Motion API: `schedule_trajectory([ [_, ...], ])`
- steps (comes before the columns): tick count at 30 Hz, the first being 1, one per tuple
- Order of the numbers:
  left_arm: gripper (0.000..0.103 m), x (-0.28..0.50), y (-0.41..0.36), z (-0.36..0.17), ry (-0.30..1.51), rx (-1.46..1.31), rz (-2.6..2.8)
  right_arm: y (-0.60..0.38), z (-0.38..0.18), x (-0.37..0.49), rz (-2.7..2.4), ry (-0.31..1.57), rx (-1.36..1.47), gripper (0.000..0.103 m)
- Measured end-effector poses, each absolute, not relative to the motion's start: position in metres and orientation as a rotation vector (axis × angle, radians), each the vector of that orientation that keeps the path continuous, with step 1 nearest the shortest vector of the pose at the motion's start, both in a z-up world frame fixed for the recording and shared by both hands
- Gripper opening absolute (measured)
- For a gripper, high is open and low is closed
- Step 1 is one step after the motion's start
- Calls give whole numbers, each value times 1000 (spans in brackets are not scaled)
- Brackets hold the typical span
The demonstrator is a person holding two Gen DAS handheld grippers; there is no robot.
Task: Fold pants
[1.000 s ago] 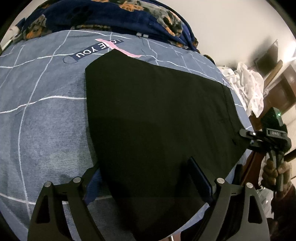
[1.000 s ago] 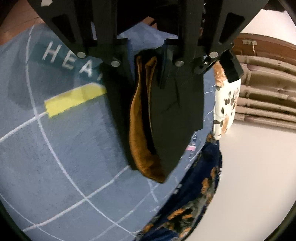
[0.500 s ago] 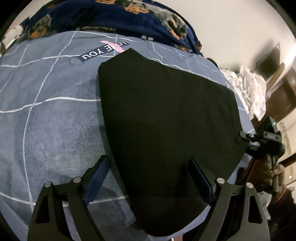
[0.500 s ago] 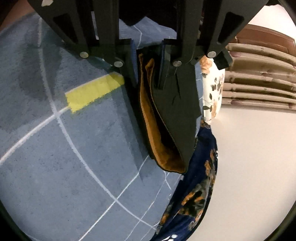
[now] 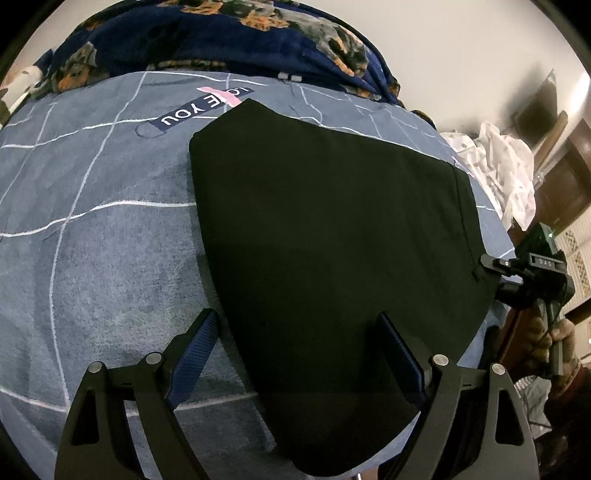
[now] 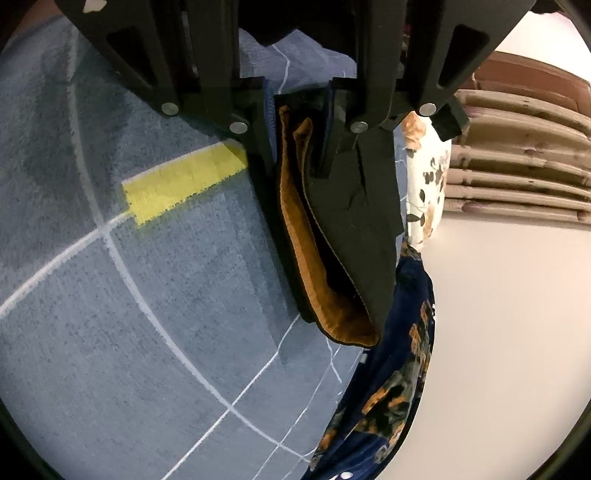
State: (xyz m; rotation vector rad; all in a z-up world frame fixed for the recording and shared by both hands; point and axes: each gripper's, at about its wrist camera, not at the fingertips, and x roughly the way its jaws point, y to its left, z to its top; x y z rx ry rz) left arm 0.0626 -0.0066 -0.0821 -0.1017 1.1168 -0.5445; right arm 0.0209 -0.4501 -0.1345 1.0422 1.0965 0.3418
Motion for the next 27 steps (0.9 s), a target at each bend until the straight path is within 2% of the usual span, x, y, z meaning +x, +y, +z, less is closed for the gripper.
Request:
schedule_trajectory([
  [10,86,76,28,-85,1137,-267,-654,-448,-134,18,330,1065,1007,16],
  [14,86,76,35,-78,1131,-216,-575,-449,-135,18,330,1063,1028,16],
  [17,86,71,47,-74,1137,-283,-573,-450,-137,17,331,1063,1044,17],
  [24,86,21,26,-72,1093,99,-535,-455,-142,16,349,1060,1086,17],
  [27,86,20,33,-82,1116,82,-539,-455,-143,15,348,1062,1091,17],
])
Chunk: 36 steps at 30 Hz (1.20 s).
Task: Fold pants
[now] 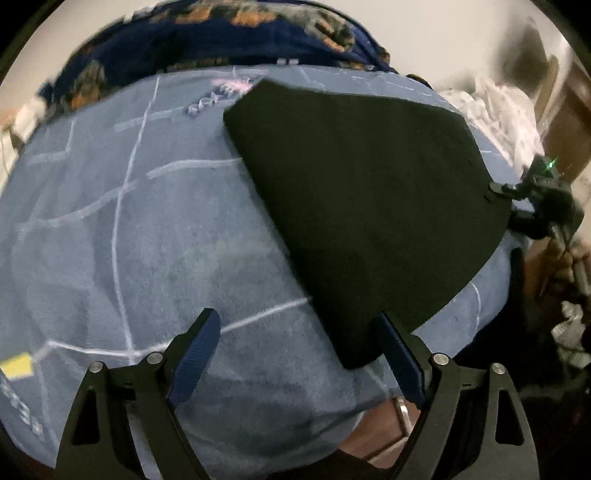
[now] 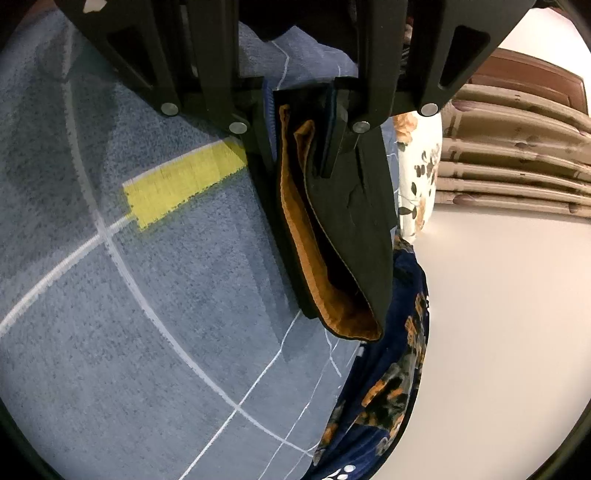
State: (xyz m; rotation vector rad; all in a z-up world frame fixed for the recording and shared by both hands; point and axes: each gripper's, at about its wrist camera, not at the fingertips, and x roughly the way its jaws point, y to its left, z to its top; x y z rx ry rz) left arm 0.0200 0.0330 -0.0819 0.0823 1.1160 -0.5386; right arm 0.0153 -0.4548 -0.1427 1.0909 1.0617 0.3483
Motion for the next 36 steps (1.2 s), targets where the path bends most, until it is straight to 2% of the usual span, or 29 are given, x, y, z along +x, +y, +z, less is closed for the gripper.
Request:
schedule_trajectory([
  [5,87,17,35,-78,1118,130,-528,-454,-142,15,347,1062,1092,17],
  [6,84,16,34,-73,1115,138,-524,-454,-143,16,347,1062,1091,17],
  [11,82,23,25,-19,925,131,-534,-453,-143,16,344,1060,1108,17],
  [14,82,58,14,-2,879,99,-528,-452,-143,16,342,1061,1108,18],
  [18,82,112,-1,-17,942,62,-513,-453,-144,17,346,1060,1112,18],
  [23,73,152,-23,-55,1026,105,-443,-455,-146,17,352,1061,1125,18],
  [31,75,200,7,-86,1068,-7,-309,-457,-148,13,364,1056,1143,18],
  [36,75,209,0,-87,1037,68,-275,-457,-148,13,364,1056,1145,18],
])
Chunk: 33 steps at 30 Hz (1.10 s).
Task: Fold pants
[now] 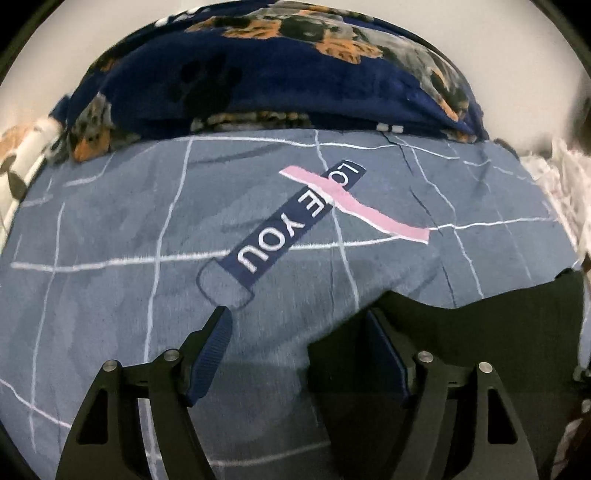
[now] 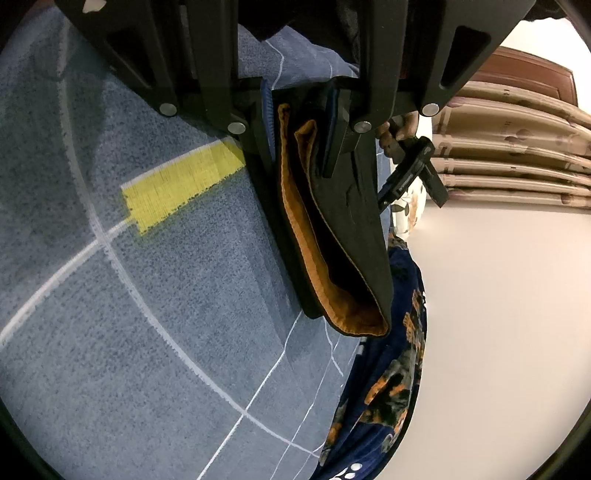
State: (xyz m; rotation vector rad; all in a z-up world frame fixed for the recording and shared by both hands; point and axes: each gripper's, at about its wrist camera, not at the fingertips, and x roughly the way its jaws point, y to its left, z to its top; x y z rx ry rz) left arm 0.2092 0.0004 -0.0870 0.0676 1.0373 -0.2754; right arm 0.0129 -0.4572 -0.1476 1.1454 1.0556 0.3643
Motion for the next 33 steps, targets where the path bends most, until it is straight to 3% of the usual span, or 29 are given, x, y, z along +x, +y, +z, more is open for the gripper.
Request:
schedule_trajectory([
  [6,75,198,14,-70,960,-21,-306,-457,-147,13,366,1055,1152,18],
  [13,75,190,-4,-72,999,106,-355,-457,-148,13,365,1055,1157,18],
  [27,77,213,-15,-82,1029,81,-344,-457,-148,12,367,1055,1163,18],
  [33,85,219,-16,-83,1001,70,-327,-457,-146,13,366,1055,1157,18],
])
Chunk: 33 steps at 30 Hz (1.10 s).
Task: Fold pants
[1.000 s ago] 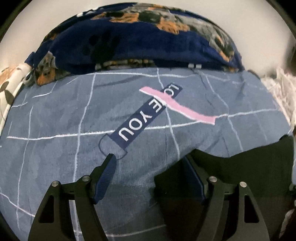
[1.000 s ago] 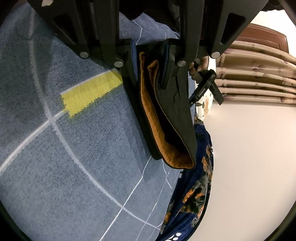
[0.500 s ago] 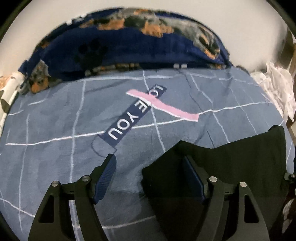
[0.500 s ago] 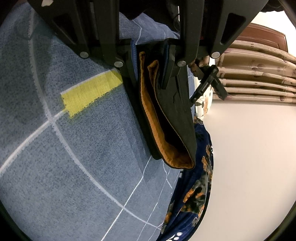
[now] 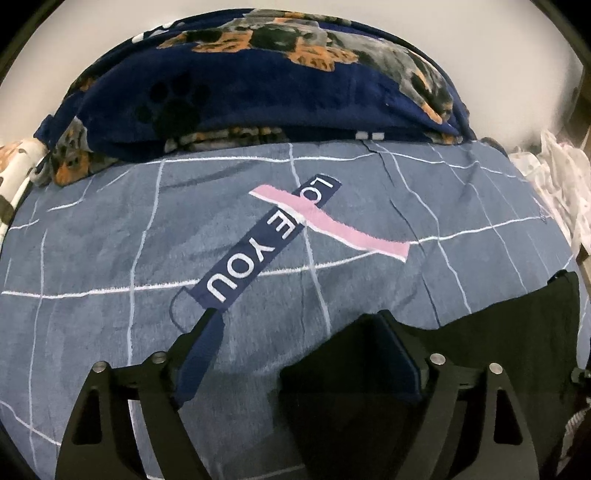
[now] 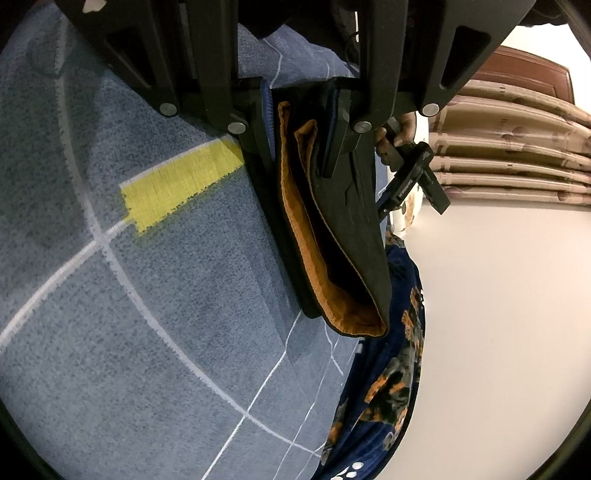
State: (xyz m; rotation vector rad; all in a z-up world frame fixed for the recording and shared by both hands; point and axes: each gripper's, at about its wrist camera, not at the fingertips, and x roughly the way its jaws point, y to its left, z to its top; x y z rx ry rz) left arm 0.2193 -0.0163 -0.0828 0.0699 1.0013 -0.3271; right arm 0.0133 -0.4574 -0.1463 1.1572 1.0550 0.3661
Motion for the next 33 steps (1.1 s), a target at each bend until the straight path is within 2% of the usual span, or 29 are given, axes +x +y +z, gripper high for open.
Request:
schedule_trajectory([
  [2,89,219,-16,-82,980,87,-311,-457,-146,13,368,1054,1158,18],
  [8,89,209,-15,-65,928,97,-255,-457,-146,14,366,1056,1157,18],
  [18,89,139,-37,-24,795,232,-278,-455,-145,13,364,1056,1143,18],
  [33,89,93,-36,-10,782,272,-263,-450,-139,17,328,1070,1077,18],
])
